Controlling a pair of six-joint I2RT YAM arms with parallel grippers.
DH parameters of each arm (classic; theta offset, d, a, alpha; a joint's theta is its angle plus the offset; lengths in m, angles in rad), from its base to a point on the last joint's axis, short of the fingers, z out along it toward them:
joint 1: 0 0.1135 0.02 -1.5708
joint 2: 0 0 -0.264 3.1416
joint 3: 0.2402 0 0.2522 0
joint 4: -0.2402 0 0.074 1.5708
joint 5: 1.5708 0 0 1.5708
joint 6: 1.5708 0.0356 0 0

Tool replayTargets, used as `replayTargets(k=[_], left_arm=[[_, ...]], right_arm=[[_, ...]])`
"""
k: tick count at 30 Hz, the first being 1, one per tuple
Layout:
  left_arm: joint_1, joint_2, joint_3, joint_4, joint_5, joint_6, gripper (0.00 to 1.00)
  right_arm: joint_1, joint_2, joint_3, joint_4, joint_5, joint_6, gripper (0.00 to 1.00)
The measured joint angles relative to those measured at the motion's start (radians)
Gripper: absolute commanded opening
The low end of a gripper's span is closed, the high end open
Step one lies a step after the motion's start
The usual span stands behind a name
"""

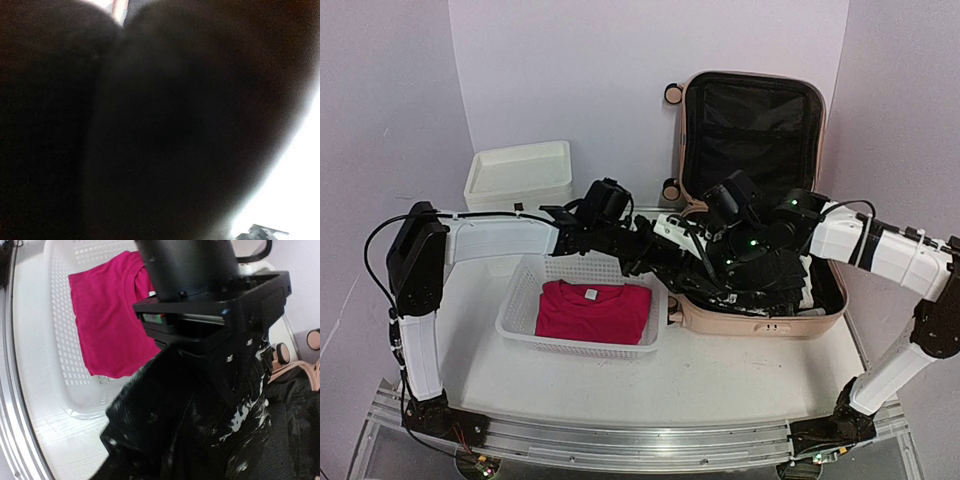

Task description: Open, take out, and arrange the luggage

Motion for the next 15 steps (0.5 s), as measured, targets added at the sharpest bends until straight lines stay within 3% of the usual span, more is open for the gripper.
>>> replayTargets(k=[3,4,8,15], left_arm=[[0.000,-0.029,-0.021,-0.003,-0.007,0.105,0.00],[0.000,-0.045,-0.034,-0.008,-0.008,0.143,0.00],[0.001,-0.149,-0.113,-0.020,-0.021,0.280,0.00],[0.039,-0.327,-0.275,-0.019,-0.003,0.410,0.00]], right_arm=[[0.009,-0.044,-0.007,0.010,0.029,0.050,0.85],[0.011,-0.061,-0.008,0.014,0.050,0.069,0.89],[0.013,-0.159,-0.019,0.028,0.167,0.139,0.95],[0.011,-0.245,-0.034,0.038,0.291,0.192,0.97]])
